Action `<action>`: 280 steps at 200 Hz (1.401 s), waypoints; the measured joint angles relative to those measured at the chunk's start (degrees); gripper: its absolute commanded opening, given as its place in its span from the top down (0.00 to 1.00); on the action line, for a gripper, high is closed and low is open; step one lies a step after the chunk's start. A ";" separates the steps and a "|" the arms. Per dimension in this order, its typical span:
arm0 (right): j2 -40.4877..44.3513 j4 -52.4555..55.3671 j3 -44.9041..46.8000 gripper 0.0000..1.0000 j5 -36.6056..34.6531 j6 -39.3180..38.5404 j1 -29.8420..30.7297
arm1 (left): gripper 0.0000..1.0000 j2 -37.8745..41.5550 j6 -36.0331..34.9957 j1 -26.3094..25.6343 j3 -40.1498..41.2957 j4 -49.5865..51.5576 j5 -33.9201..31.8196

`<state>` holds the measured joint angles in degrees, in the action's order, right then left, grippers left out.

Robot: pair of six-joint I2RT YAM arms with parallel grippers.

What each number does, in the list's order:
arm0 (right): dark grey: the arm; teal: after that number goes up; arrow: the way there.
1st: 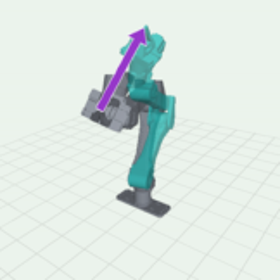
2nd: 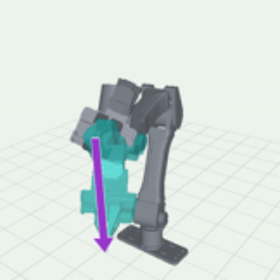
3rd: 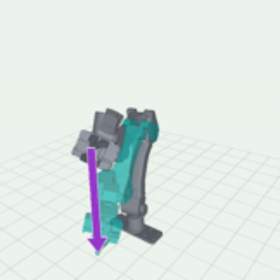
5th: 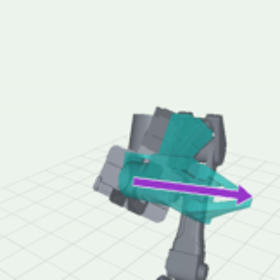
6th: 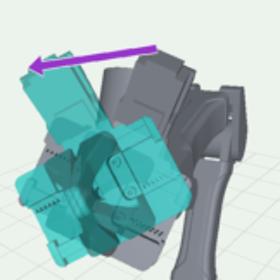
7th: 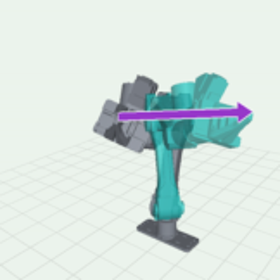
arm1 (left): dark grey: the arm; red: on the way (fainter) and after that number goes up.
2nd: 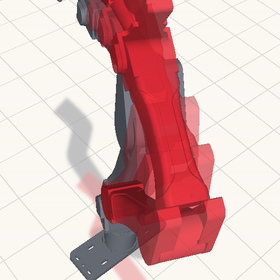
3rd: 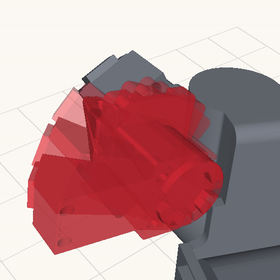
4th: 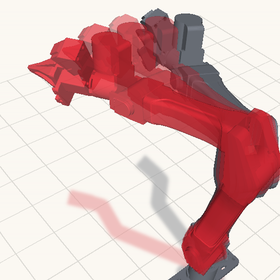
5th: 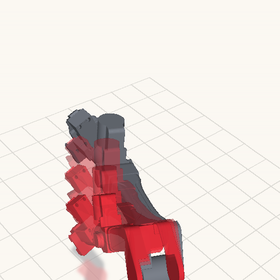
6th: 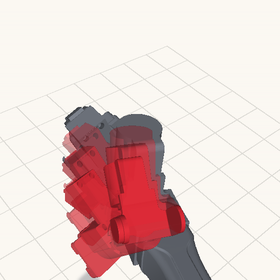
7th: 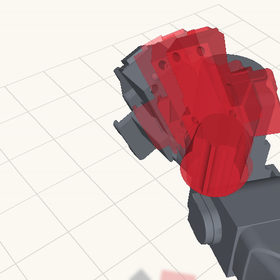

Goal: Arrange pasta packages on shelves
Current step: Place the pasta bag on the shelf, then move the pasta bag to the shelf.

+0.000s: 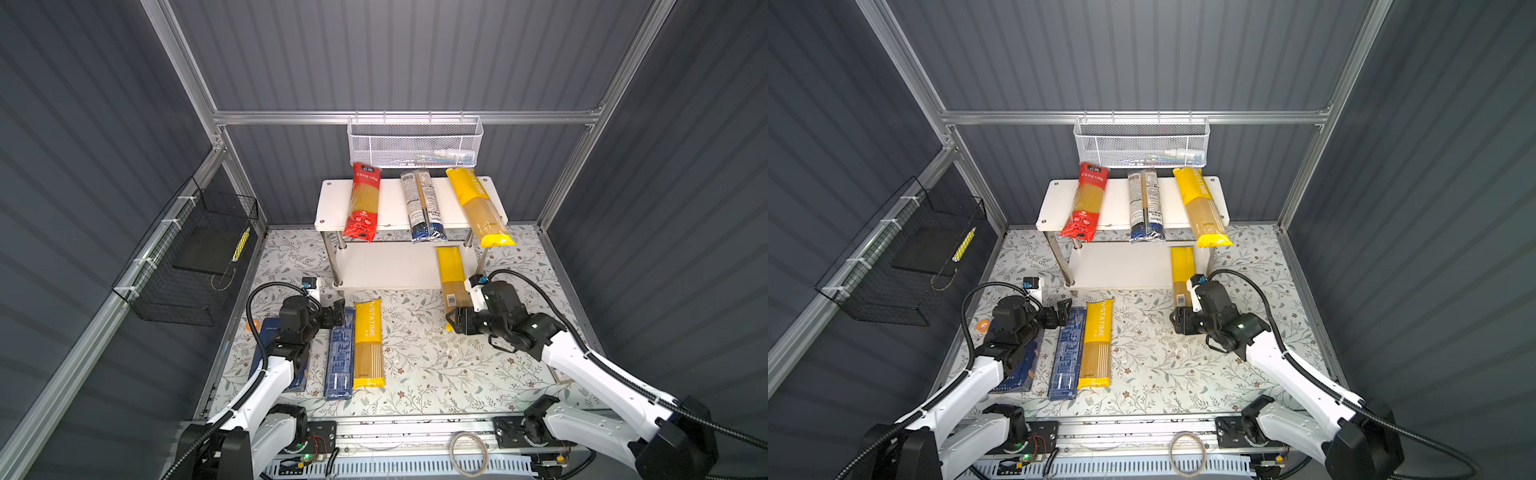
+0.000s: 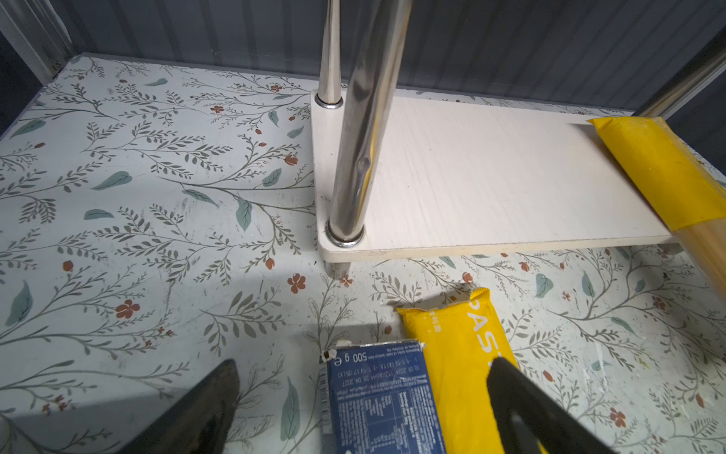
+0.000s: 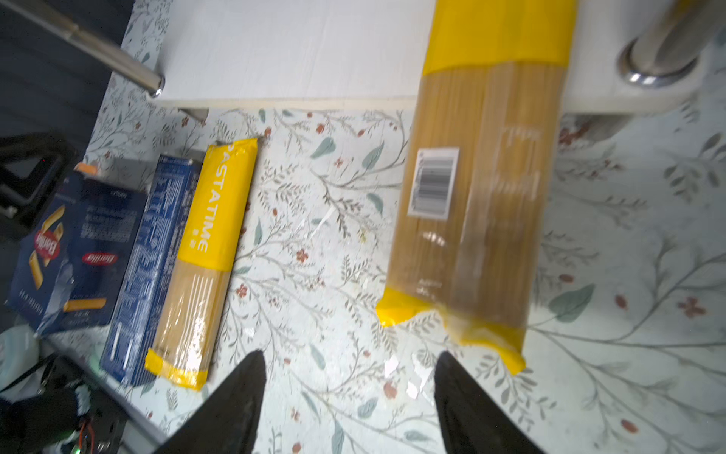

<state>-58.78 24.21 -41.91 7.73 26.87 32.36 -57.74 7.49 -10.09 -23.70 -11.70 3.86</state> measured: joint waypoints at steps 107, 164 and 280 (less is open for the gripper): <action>-2.80 -17.07 16.04 0.30 8.74 6.60 0.52 | 0.01 0.00 0.00 0.00 0.00 0.00 0.00; -2.78 -28.11 19.98 0.29 4.46 7.58 0.70 | 0.01 0.00 0.00 0.00 0.00 0.00 0.00; -8.28 -38.12 21.22 0.28 1.36 9.05 0.70 | 0.01 0.00 0.02 0.00 0.00 0.00 0.00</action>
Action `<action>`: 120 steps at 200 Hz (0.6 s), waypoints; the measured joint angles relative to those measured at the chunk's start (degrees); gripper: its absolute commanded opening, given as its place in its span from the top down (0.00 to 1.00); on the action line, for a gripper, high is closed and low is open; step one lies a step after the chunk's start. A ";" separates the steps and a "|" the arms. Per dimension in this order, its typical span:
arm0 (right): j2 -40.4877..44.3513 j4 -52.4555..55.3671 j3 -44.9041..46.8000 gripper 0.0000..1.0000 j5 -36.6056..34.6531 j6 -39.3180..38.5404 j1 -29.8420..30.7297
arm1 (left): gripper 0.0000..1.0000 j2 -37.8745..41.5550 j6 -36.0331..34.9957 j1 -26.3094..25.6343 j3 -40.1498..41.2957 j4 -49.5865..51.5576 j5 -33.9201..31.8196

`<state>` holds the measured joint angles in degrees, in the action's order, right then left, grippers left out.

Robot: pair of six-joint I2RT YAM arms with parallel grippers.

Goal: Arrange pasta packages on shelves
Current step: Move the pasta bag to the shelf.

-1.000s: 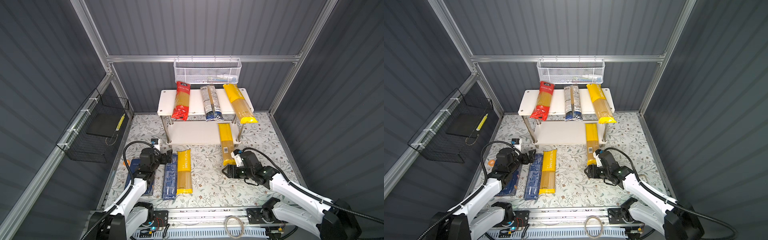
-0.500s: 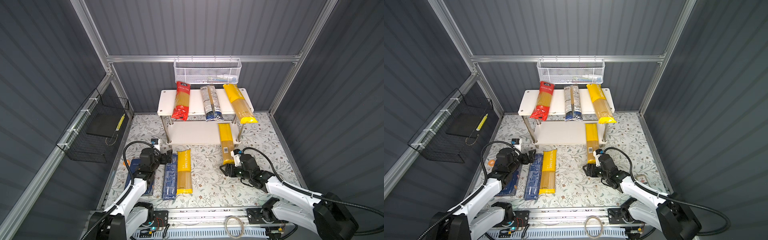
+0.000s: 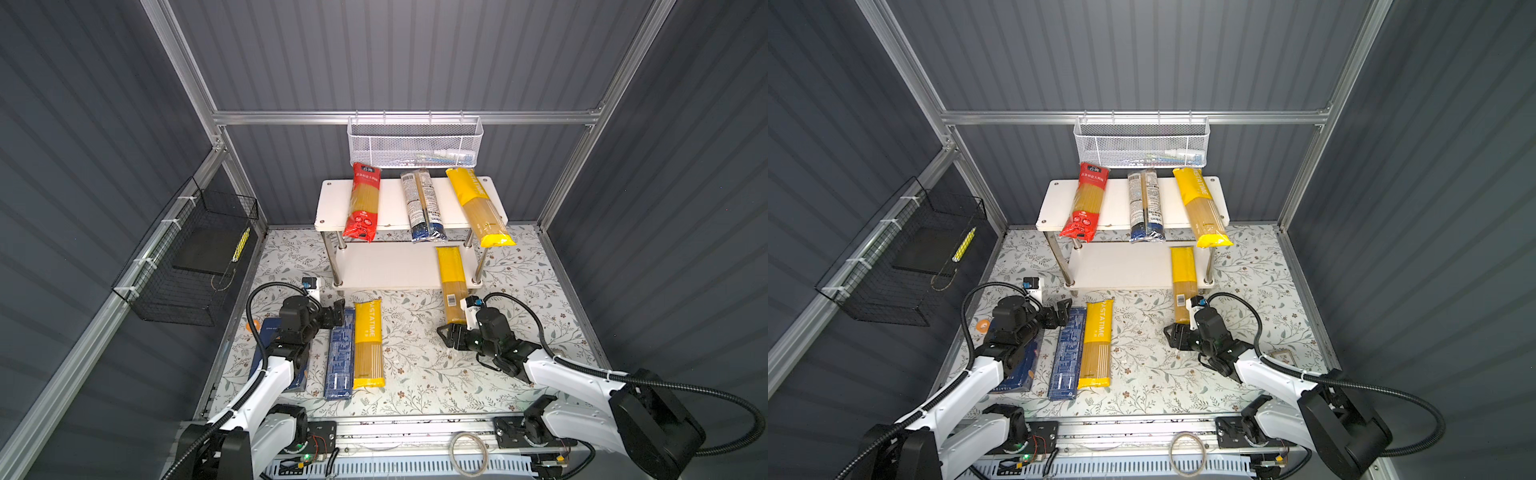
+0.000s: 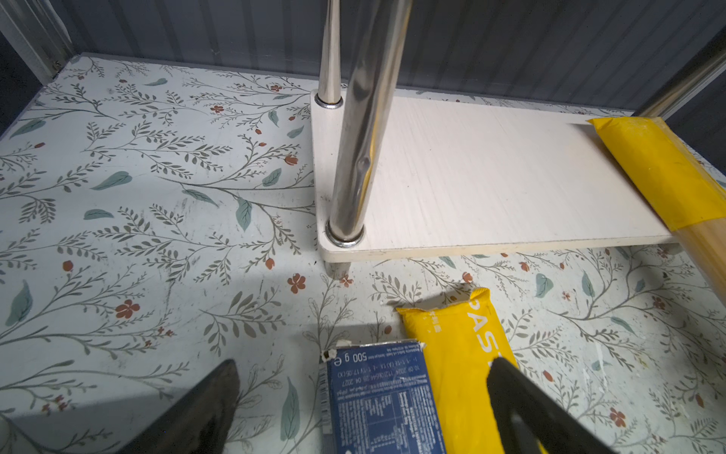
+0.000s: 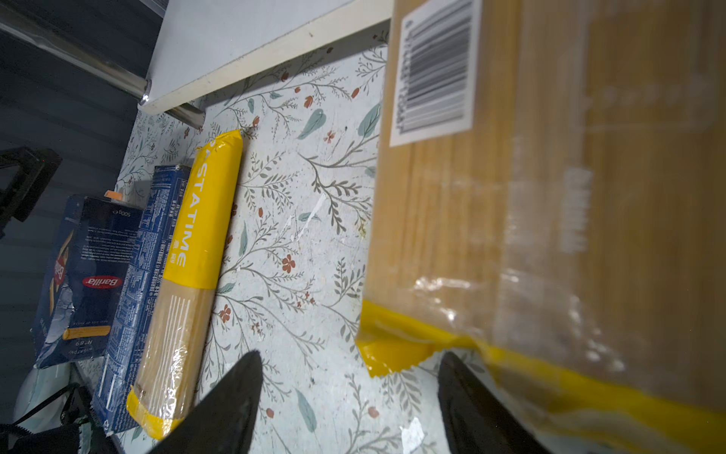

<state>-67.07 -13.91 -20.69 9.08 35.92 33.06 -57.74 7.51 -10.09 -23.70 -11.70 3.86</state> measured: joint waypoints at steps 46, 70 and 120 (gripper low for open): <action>-1.62 -0.52 -2.16 0.27 -0.50 -0.31 0.04 | 0.01 0.00 -0.02 0.00 0.00 0.00 0.00; -3.19 -0.76 -3.45 0.27 -0.48 -0.57 0.15 | 0.01 0.00 -0.02 0.00 0.00 0.00 0.00; -4.13 -1.03 -4.57 0.26 -1.18 -1.68 0.26 | 0.01 0.00 -0.02 0.00 0.00 0.00 0.00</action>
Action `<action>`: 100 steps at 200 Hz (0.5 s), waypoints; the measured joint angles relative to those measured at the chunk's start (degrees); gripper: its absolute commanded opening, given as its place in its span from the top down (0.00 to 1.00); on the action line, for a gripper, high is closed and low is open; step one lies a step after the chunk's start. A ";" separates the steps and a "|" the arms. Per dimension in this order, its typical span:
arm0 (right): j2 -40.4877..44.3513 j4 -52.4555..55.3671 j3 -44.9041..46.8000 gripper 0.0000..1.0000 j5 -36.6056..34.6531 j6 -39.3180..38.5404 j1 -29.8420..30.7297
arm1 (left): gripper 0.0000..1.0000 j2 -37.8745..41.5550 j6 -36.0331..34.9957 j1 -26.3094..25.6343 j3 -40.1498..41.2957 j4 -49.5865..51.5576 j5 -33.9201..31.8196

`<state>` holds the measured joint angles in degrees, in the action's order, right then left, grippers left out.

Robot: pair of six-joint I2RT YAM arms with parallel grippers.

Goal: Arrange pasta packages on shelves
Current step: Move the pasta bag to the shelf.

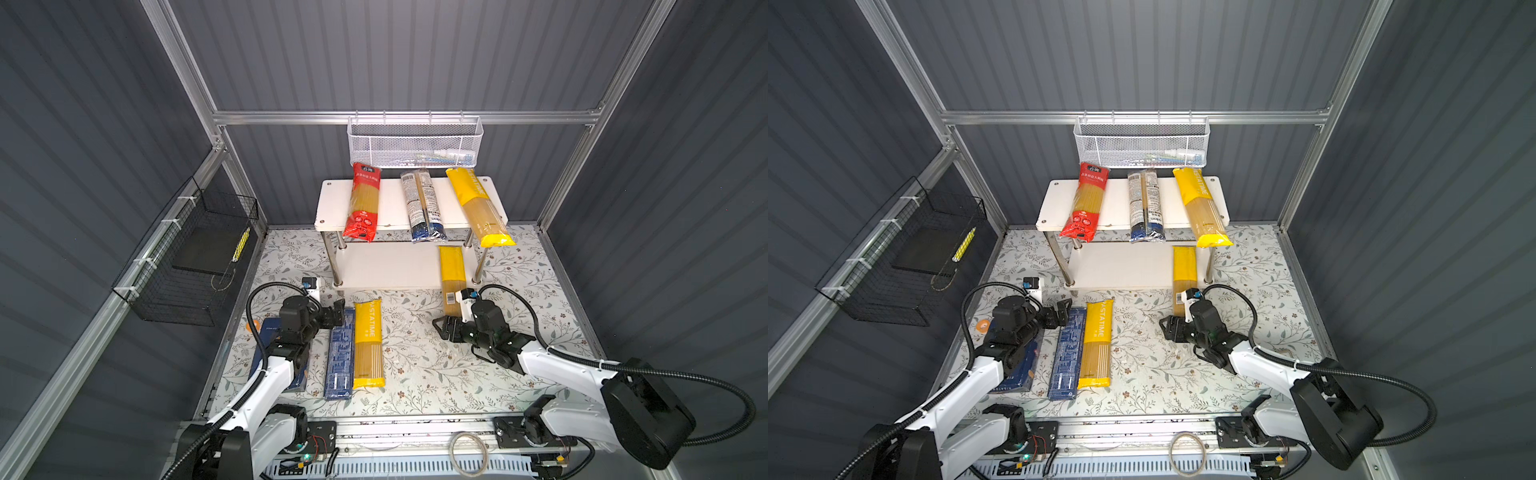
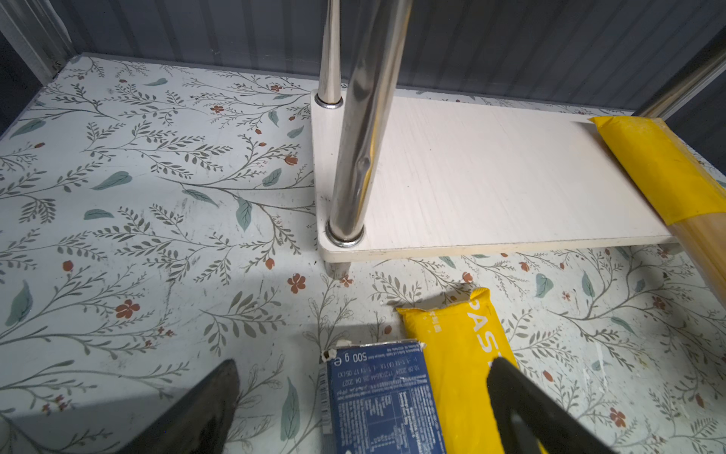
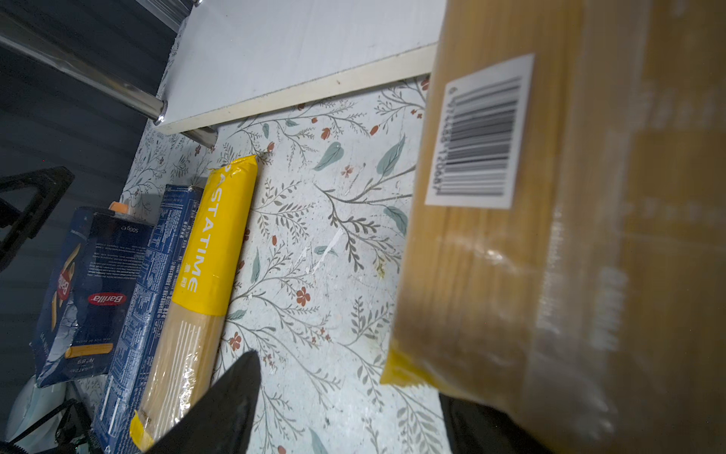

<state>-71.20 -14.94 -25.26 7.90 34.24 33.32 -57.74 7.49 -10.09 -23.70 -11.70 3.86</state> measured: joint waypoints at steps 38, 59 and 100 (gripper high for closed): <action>0.24 0.72 -1.22 0.26 -2.56 -1.77 -0.15 | 0.01 0.00 0.00 0.00 0.00 0.00 0.00; 0.20 1.90 -3.32 0.25 -3.39 -3.21 -0.37 | 0.01 0.00 0.00 0.00 0.00 0.00 0.00; -1.29 1.95 -6.67 0.25 -3.63 -5.40 -1.05 | 0.01 0.00 0.00 0.00 0.00 0.00 0.00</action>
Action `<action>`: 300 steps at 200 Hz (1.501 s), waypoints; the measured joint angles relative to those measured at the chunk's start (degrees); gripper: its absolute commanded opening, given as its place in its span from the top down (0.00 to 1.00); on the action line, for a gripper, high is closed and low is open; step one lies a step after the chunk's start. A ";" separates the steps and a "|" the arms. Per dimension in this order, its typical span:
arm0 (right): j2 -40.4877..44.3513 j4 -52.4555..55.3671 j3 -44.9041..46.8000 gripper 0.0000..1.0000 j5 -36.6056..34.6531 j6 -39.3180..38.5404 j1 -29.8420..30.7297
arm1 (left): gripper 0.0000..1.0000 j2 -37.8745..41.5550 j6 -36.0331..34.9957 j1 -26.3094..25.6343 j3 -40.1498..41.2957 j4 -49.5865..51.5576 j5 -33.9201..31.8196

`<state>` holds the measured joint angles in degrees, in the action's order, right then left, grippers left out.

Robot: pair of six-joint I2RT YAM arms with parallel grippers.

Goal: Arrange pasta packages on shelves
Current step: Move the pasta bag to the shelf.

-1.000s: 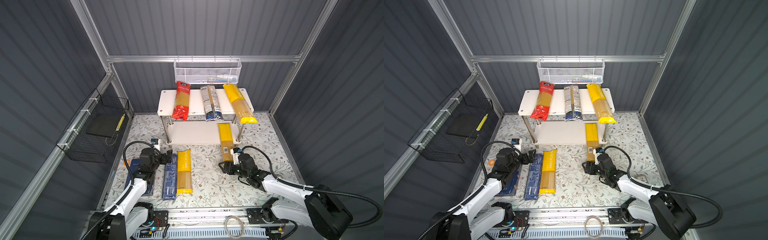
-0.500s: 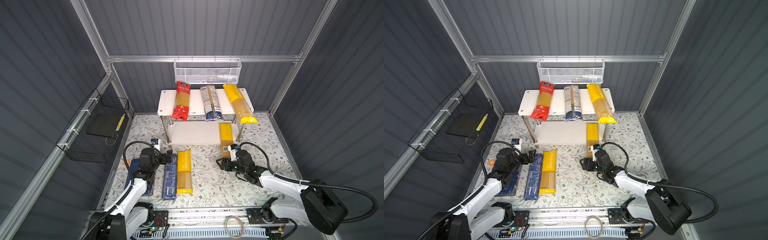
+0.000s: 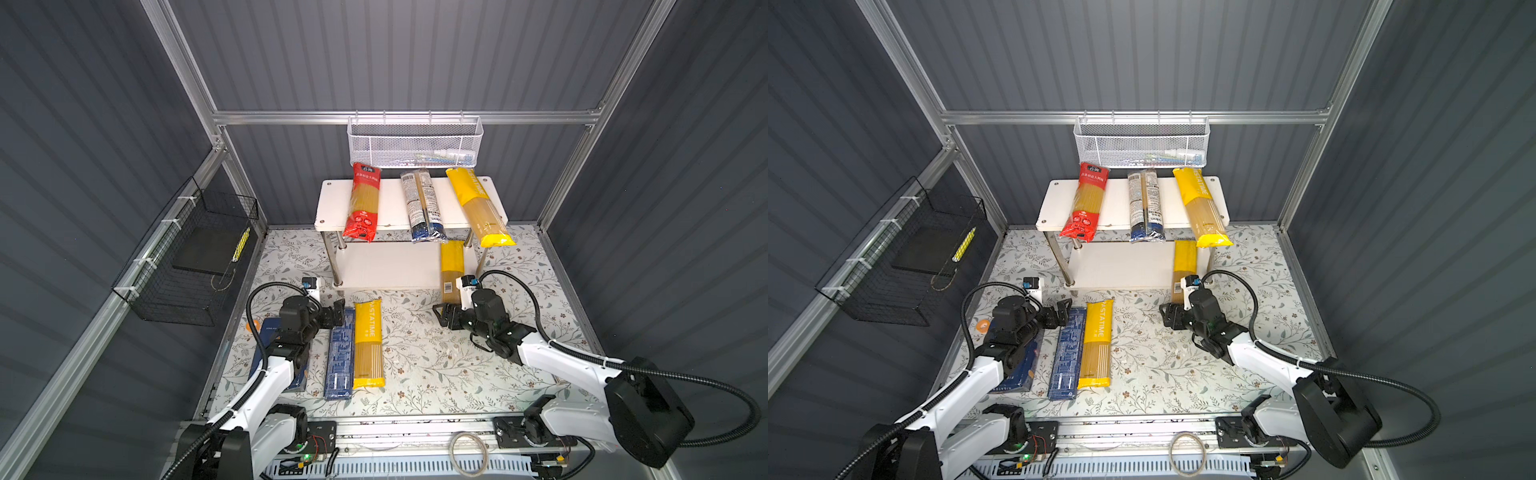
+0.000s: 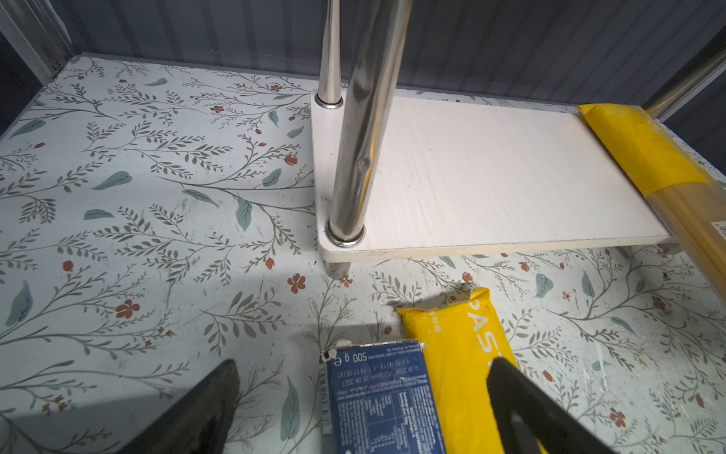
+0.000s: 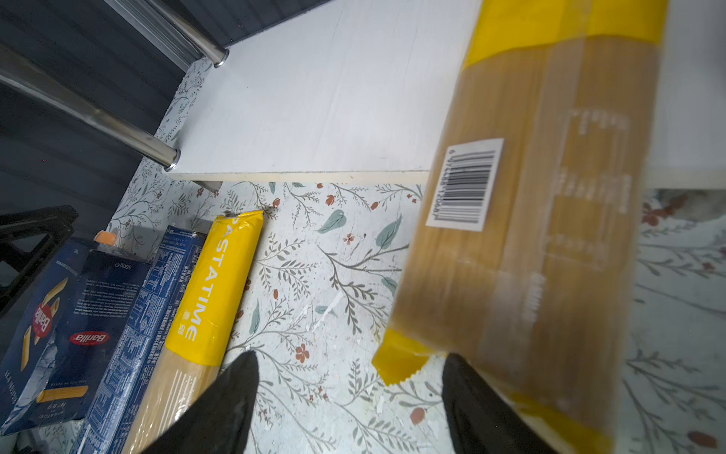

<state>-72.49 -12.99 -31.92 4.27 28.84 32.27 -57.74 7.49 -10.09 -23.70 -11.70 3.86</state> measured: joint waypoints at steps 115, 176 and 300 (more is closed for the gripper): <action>-5.68 1.16 -4.85 0.24 1.57 -3.43 -3.58 | 0.01 0.00 0.00 0.00 0.00 0.00 0.00; -9.42 2.49 -9.35 0.23 3.06 -5.35 -6.29 | 0.01 0.00 0.00 0.00 0.00 0.00 -0.02; -7.23 6.05 -12.41 0.21 4.79 -8.09 -7.50 | 0.01 0.20 0.02 0.00 0.15 0.00 0.00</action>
<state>-79.72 -6.94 -44.34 9.06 20.75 24.77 -57.54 7.51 -10.09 -23.55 -11.70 3.86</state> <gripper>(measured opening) 0.785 0.993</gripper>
